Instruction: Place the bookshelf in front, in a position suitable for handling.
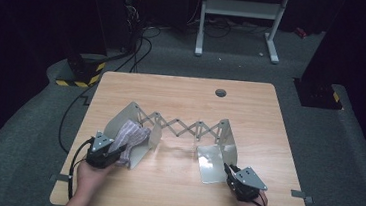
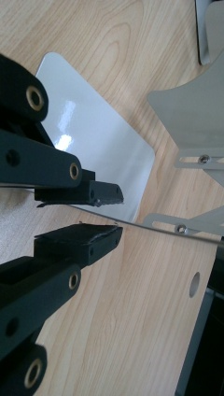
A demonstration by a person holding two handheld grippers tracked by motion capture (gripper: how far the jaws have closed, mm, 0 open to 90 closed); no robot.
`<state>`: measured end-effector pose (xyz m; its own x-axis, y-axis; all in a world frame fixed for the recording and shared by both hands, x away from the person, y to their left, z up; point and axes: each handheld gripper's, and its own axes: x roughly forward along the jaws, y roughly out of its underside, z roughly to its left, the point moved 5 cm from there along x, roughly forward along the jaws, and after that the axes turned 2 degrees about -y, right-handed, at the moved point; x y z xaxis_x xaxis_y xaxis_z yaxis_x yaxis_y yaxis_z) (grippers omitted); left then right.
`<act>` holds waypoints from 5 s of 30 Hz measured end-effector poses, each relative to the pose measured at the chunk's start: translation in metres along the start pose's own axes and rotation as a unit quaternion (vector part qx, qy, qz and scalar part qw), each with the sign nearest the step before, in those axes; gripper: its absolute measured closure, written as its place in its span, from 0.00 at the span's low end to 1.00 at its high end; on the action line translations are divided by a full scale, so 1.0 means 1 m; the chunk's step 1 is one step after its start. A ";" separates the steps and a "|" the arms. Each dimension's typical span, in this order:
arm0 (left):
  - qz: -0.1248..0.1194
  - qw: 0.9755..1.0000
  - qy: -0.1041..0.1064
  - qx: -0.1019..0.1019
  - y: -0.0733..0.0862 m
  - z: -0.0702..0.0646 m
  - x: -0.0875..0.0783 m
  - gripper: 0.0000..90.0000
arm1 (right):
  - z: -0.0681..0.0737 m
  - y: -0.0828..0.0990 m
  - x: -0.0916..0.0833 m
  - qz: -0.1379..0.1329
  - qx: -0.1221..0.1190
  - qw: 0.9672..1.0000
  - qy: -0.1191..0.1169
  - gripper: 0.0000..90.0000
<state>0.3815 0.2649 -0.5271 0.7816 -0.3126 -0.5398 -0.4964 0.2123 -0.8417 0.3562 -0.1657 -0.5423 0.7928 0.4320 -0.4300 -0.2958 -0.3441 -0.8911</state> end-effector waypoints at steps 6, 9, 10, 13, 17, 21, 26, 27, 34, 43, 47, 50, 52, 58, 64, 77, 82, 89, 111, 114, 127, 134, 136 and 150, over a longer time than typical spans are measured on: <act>-0.002 1.000 -0.025 -0.008 0.002 0.015 -0.002 0.74 | 0.006 -0.002 0.002 -0.001 -0.003 1.000 -0.008 0.89; -0.001 0.999 -0.041 -0.013 0.003 0.023 -0.003 0.75 | 0.013 -0.005 0.004 -0.002 -0.011 1.000 -0.017 0.89; -0.001 0.999 -0.044 -0.019 0.003 0.027 -0.003 0.74 | 0.016 -0.005 0.005 -0.002 -0.012 1.000 -0.020 0.89; -0.001 0.998 -0.052 -0.029 0.006 0.033 -0.004 0.74 | 0.025 -0.008 0.008 -0.003 -0.026 0.999 -0.034 0.89; 0.000 0.999 -0.038 -0.032 0.006 0.029 -0.006 0.74 | 0.033 -0.010 0.009 -0.004 -0.041 0.998 -0.042 0.88; -0.005 0.999 -0.018 -0.026 0.002 0.015 -0.007 0.74 | 0.032 -0.009 0.008 -0.004 -0.037 0.998 -0.044 0.84; -0.022 1.000 0.003 -0.015 -0.005 -0.003 -0.013 0.74 | 0.031 -0.008 0.007 -0.005 -0.034 0.998 -0.043 0.81; -0.027 1.000 0.005 -0.013 -0.007 -0.005 -0.014 0.74 | 0.031 -0.008 0.007 -0.005 -0.034 0.999 -0.043 0.81; -0.064 0.998 0.017 -0.013 -0.019 -0.018 -0.028 0.74 | 0.028 -0.007 0.006 -0.008 -0.027 0.999 -0.041 0.74; -0.105 0.994 0.027 -0.003 -0.037 -0.031 -0.048 0.74 | 0.025 -0.008 0.004 -0.011 -0.015 0.999 -0.037 0.67; -0.123 0.992 0.032 0.007 -0.048 -0.040 -0.058 0.74 | 0.025 -0.009 0.002 -0.013 -0.014 0.999 -0.036 0.66; -0.140 0.989 0.041 0.014 -0.056 -0.049 -0.067 0.74 | 0.024 -0.010 0.001 -0.016 -0.013 0.999 -0.035 0.65; -0.150 0.987 0.049 0.021 -0.062 -0.055 -0.073 0.74 | 0.024 -0.010 0.000 -0.018 -0.012 0.999 -0.034 0.64; -0.175 0.981 0.074 0.049 -0.079 -0.083 -0.086 0.74 | 0.023 -0.010 -0.001 -0.018 -0.007 0.999 -0.033 0.63; -0.152 0.982 0.097 0.061 -0.077 -0.107 -0.067 0.74 | 0.022 -0.010 -0.002 -0.020 -0.004 0.999 -0.034 0.63; -0.079 0.992 0.081 0.060 -0.038 -0.118 -0.012 0.74 | 0.031 -0.011 0.001 -0.020 -0.019 0.998 -0.054 0.66; -0.049 0.994 0.079 0.051 -0.022 -0.110 -0.001 0.74 | 0.037 -0.012 0.004 -0.019 -0.026 0.998 -0.062 0.73; -0.042 0.996 0.062 0.052 -0.017 -0.100 0.002 0.74 | 0.045 -0.013 0.005 -0.018 -0.028 0.997 -0.075 0.74; -0.038 0.999 -0.001 0.003 -0.014 -0.045 0.005 0.74 | 0.040 -0.011 -0.001 -0.022 -0.025 0.996 -0.077 0.70; -0.038 0.999 -0.009 -0.007 -0.013 -0.036 0.003 0.74 | 0.037 -0.011 -0.003 -0.023 -0.022 0.997 -0.075 0.70; -0.029 0.999 0.040 0.024 -0.017 -0.090 0.017 0.74 | 0.031 -0.009 -0.003 -0.022 -0.019 0.997 -0.068 0.69; 0.012 0.996 0.071 0.054 -0.006 -0.123 0.040 0.73 | 0.025 -0.007 -0.004 -0.021 -0.014 0.998 -0.063 0.68; 0.017 0.995 0.078 0.059 -0.004 -0.130 0.041 0.73 | 0.024 -0.007 -0.004 -0.021 -0.012 0.998 -0.061 0.68; -0.039 0.993 0.095 0.057 -0.051 -0.129 0.013 0.73 | 0.025 -0.006 -0.003 -0.018 -0.014 0.998 -0.059 0.68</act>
<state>0.3680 0.1302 -0.4922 0.7257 -0.4989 -0.4738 -0.3826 0.2797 -0.8806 0.3425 -0.1440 -0.5393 0.7336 0.5388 -0.4141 -0.2526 -0.3495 -0.9022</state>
